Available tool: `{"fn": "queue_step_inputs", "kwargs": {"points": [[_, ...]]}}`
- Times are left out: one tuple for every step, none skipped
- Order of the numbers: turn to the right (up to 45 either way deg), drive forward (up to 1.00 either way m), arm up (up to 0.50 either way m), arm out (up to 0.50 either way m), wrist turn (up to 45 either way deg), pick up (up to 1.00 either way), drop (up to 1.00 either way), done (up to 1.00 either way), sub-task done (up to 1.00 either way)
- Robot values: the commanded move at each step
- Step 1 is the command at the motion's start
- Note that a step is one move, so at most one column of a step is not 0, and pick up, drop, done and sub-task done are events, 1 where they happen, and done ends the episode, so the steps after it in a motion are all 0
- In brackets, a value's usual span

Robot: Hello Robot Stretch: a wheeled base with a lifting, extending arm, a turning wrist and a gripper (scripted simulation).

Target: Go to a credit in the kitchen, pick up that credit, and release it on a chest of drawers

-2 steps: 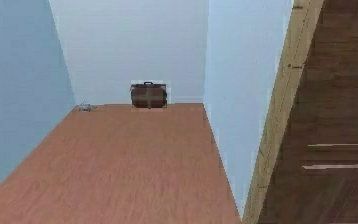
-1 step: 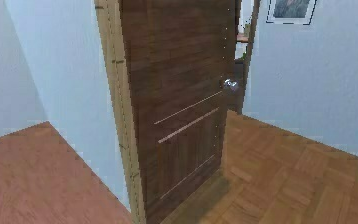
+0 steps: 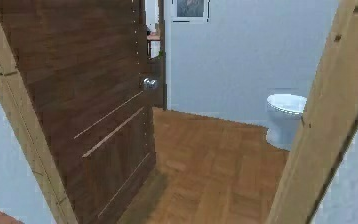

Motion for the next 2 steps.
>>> {"fn": "queue_step_inputs", "kwargs": {"points": [[0.0, 0.85, 0.0, 0.0, 0.0, 0.0, 0.0, 0.0, 0.0], [21.0, 0.0, 0.0, 0.0, 0.0, 0.0, 0.0, 0.0, 0.0]]}}
